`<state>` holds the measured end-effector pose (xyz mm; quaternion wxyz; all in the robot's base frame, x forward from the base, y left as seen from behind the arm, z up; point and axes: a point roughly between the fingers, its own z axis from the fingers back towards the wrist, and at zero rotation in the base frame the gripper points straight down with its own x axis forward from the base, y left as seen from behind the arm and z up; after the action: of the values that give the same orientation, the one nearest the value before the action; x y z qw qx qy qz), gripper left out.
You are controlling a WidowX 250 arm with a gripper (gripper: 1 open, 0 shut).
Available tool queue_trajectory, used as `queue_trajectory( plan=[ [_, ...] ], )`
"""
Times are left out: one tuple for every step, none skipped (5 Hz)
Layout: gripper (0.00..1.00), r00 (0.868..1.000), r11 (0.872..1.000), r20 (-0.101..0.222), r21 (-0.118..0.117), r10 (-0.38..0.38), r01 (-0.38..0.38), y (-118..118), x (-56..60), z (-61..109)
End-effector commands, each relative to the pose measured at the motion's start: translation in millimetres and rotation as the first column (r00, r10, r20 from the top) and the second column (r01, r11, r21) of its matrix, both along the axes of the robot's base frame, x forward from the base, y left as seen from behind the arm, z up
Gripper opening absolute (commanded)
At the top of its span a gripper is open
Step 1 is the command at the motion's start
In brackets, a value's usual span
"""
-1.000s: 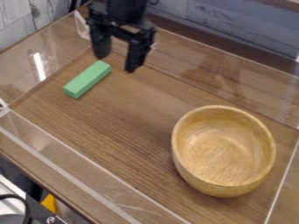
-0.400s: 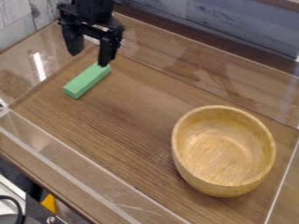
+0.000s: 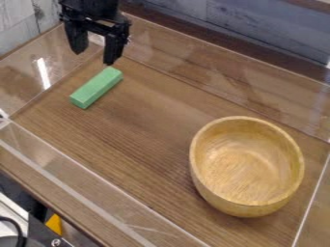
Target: Put the green block in the brown bowl
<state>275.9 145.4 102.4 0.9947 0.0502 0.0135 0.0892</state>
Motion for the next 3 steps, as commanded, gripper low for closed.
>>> queue_trajectory(
  plan=[
    [1.0, 0.999, 1.0, 0.047, 0.022, -0.011, 0.01, 7.9, 2.7, 9.1],
    [1.0, 0.999, 1.0, 0.043, 0.018, -0.02, 0.019, 9.9, -0.8, 2.6],
    [1.0, 0.999, 1.0, 0.043, 0.015, -0.014, 0.014, 16.5, 2.9, -4.1]
  ],
)
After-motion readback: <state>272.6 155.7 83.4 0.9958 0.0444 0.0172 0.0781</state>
